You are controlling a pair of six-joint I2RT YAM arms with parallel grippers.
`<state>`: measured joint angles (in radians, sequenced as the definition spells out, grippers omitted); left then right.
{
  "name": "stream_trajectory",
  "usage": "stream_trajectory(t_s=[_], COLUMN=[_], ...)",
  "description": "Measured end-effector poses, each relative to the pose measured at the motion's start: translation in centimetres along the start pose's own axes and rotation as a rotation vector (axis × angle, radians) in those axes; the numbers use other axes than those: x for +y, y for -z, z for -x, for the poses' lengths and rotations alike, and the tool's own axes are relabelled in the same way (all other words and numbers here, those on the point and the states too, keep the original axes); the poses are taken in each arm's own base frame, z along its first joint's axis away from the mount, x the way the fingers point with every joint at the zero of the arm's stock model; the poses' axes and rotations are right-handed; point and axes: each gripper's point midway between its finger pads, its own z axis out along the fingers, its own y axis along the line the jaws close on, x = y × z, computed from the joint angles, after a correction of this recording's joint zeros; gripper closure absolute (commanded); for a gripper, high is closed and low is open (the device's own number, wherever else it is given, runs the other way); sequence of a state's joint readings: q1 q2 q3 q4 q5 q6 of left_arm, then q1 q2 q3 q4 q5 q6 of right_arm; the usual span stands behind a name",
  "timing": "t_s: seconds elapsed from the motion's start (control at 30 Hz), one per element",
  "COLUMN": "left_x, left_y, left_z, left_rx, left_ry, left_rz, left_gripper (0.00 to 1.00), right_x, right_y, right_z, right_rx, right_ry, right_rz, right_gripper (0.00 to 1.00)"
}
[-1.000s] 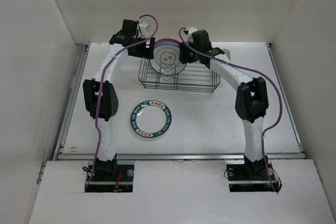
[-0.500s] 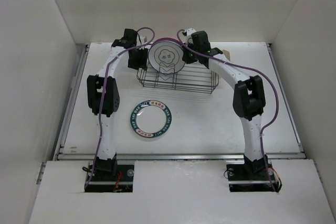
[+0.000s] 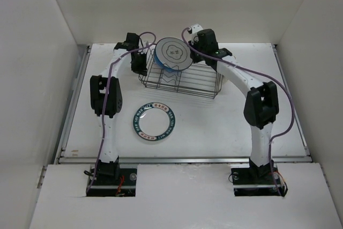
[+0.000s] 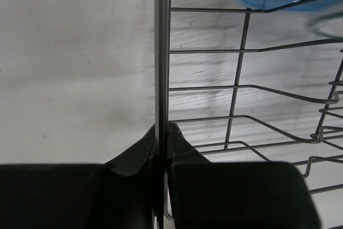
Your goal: Unload the plates from the dish rack
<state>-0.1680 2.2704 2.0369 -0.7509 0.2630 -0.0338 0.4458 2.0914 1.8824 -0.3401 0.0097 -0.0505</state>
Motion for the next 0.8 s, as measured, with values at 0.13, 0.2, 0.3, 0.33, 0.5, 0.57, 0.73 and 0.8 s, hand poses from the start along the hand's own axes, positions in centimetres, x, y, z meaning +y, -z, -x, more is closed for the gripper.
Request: stream_trajectory(t_s=[0.13, 0.2, 0.3, 0.33, 0.5, 0.57, 0.73, 0.8], left_x=[-0.1, -0.2, -0.2, -0.2, -0.2, -0.2, 0.0, 0.1], left_y=[-0.1, -0.2, -0.2, -0.2, -0.2, -0.2, -0.1, 0.0], left_z=[-0.1, -0.1, -0.1, -0.1, -0.1, -0.1, -0.1, -0.2], left_rx=[0.002, 0.0, -0.001, -0.001, -0.001, -0.004, -0.019, -0.024], left_ry=[0.016, 0.019, 0.024, 0.025, 0.052, 0.072, 0.125, 0.139], left_rz=[-0.005, -0.008, -0.011, -0.012, -0.023, -0.037, -0.063, -0.068], left_gripper=[1.0, 1.0, 1.0, 1.0, 1.0, 1.0, 1.0, 1.0], right_x=[-0.6, -0.7, -0.3, -0.2, 0.7, 1.9, 5.8, 8.1], right_y=[2.8, 4.1, 5.6, 5.8, 6.7, 7.4, 9.6, 10.4], right_z=[3.0, 4.5, 6.1, 6.4, 7.1, 6.8, 4.9, 2.8], right_rx=[-0.071, -0.109, -0.15, -0.161, -0.178, -0.167, -0.101, -0.04], right_ry=[0.03, 0.028, 0.03, 0.03, 0.029, 0.024, 0.003, 0.001], right_rz=[-0.044, -0.048, -0.046, -0.045, 0.007, 0.08, 0.294, 0.409], right_gripper=[1.0, 1.0, 1.0, 1.0, 1.0, 1.0, 1.0, 1.0])
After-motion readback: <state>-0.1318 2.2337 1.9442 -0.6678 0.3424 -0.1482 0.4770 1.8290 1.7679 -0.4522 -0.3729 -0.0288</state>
